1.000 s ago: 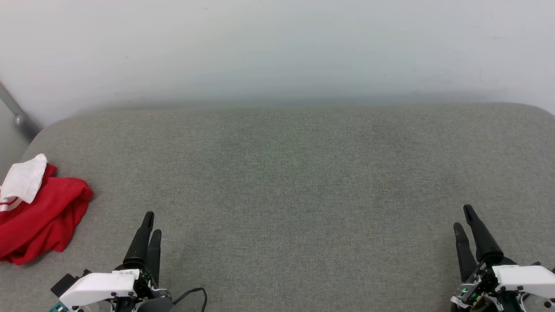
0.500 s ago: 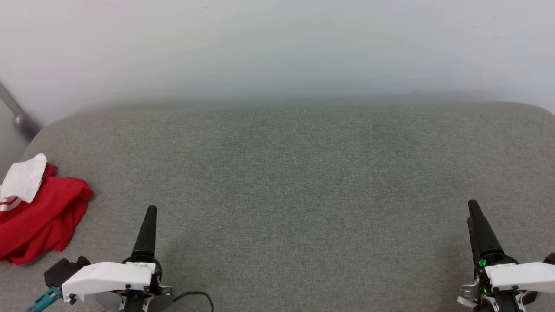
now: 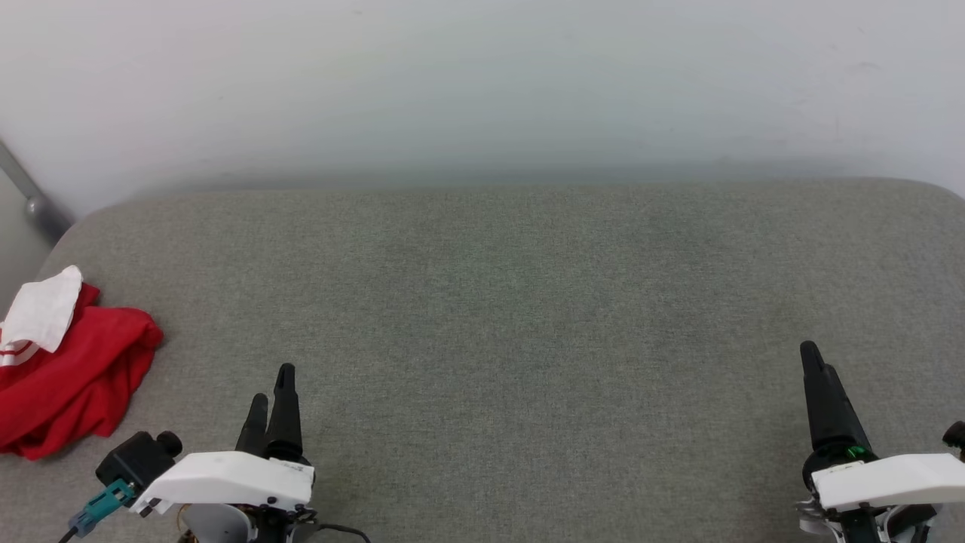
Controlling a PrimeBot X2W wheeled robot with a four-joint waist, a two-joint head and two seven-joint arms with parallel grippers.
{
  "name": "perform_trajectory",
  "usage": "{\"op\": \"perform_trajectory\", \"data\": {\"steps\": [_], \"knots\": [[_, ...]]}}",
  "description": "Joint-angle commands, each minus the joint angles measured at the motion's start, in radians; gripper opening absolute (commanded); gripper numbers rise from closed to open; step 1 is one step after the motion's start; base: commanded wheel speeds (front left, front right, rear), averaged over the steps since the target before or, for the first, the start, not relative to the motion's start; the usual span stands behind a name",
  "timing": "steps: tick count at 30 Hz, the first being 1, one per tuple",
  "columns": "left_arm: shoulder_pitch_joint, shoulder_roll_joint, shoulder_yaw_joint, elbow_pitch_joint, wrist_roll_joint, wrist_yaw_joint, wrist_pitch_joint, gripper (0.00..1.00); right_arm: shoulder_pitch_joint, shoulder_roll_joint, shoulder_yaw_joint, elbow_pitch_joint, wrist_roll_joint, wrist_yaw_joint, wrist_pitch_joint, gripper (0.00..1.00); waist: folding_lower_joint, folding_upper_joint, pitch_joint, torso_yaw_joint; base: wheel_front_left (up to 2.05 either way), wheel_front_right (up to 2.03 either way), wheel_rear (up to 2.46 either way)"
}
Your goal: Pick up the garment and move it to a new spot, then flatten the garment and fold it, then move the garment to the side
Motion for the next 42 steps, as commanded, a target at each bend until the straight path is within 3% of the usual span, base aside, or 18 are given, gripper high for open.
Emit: {"op": "perform_trajectory", "data": {"steps": [1, 20, 42], "knots": [[-0.007, 0.011, -0.012, -0.023, 0.05, 0.013, -0.011, 1.0, -0.001, 0.0, 0.006, -0.027, -0.05, 0.0, -0.012, 1.0, 0.0, -0.0001, 0.0, 0.0, 0.0, 0.0, 0.0], [0.011, 0.068, -0.126, -0.057, 0.314, 0.115, -0.075, 1.0, 0.045, 0.0, 0.042, -0.057, -0.382, 0.0, -0.075, 1.0, 0.0, -0.0001, -0.003, 0.005, 0.0, 0.0, 0.0], [0.041, 0.083, -0.195, -0.083, 0.535, 0.159, -0.135, 1.0, 0.093, 0.001, 0.061, -0.096, -0.618, 0.0, -0.136, 1.0, 0.0, -0.0001, -0.018, 0.012, 0.0, 0.0, 0.0]]}}
